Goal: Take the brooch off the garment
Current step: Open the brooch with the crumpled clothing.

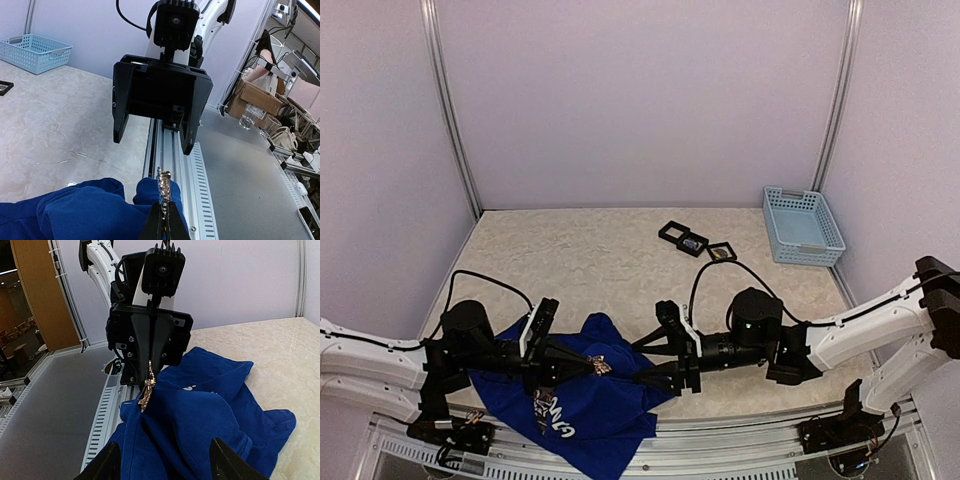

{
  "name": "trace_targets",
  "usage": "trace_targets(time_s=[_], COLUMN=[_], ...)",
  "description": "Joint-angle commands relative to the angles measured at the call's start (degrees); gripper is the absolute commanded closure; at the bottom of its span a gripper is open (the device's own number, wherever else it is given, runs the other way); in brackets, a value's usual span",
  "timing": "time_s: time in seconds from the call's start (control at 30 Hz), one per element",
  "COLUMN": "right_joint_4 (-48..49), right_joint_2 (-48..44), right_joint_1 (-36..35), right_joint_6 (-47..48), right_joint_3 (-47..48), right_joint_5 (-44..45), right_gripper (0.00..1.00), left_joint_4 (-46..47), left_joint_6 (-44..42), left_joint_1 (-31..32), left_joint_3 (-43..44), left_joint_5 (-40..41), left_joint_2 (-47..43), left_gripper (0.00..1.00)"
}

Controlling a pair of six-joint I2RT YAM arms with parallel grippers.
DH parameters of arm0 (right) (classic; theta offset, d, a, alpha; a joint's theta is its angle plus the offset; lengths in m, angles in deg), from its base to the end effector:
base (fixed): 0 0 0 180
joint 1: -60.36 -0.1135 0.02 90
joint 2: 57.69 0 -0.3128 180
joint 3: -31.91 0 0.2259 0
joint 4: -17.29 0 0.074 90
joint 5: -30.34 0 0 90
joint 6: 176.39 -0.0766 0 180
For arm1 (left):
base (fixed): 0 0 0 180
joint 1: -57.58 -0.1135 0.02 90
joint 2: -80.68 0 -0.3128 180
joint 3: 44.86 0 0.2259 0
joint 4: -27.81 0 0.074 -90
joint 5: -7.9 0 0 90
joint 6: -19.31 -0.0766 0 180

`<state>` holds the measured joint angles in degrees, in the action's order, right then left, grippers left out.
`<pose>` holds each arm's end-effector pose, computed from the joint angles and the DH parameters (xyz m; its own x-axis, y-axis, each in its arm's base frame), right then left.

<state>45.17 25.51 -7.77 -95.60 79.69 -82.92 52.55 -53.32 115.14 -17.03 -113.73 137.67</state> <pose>0.0875 0.2991 0.2742 -0.2081 -0.1236 -0.9703 -0.9777 -0.0013 0.2098 0.0657 -0.1782 0.2550 -0.3377 0.0575 -0.9395 0.9412 0.0342 -0.3362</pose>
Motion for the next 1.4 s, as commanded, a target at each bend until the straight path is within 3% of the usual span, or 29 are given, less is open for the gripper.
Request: trace_targets(time_s=[0.0, 0.73, 1.07, 1.37], right_joint_4=[2.95, 2.27, 2.24, 2.42], right_joint_2=[1.85, 10.68, 11.89, 11.94], right_joint_1=[-1.51, -5.80, -6.14, -6.17], right_joint_6=[-2.30, -4.48, -4.85, -4.95], right_joint_3=[2.17, 8.49, 9.19, 9.36], right_joint_5=[-1.19, -1.61, -2.59, -3.60], right_gripper=[0.40, 0.58, 0.75, 0.82], left_joint_4=[2.85, 1.79, 1.49, 1.42], left_joint_6=[0.43, -2.24, -2.60, -2.86], left_joint_1=[-0.35, 3.66, 4.15, 4.38], left_joint_3=[-0.74, 0.76, 0.68, 0.24], left_joint_5=[-1.64, 1.38, 2.35, 3.28], left_joint_2=[1.11, 3.56, 3.09, 1.86], left_gripper=[1.00, 1.00, 1.00, 1.00])
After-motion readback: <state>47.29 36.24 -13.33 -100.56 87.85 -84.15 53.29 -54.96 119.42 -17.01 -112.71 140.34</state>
